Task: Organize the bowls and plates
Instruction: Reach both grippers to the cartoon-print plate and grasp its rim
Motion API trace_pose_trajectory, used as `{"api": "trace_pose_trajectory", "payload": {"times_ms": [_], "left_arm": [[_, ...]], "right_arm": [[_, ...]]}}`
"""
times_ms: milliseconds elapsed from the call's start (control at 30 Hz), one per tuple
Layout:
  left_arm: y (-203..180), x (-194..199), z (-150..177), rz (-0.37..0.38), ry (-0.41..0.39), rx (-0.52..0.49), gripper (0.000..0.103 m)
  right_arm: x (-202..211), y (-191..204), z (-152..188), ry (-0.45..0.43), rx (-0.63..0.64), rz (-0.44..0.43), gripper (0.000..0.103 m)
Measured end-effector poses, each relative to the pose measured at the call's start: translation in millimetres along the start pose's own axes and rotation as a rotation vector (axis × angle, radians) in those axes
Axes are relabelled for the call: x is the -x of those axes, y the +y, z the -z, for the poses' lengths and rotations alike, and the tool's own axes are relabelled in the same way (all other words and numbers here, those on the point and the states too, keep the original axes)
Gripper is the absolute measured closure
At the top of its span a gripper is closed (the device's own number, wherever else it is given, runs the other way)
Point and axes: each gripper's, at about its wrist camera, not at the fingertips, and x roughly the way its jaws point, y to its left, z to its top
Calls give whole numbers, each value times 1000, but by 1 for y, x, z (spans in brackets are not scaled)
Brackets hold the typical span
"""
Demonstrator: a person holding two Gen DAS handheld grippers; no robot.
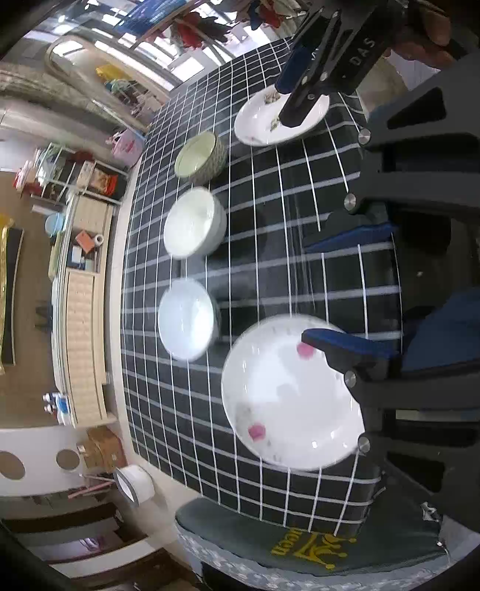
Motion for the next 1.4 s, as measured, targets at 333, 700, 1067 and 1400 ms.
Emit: {"api": "trace_pose_trajectory", "payload": {"times_ms": [333, 700, 1067, 1400], "left_arm": [[-82, -34, -19, 43, 20, -109, 58], [-156, -94, -37, 177, 121, -203, 44], [-197, -153, -43, 188, 200, -291, 44], [-198, -195, -34, 207, 292, -246, 69]], "right_arm": [[12, -72, 0, -40, 19, 166, 40], [-23, -162, -2, 61, -127, 209, 40], [-63, -210, 7, 146, -178, 232, 40], [-91, -234, 12, 173, -228, 196, 68]]}}
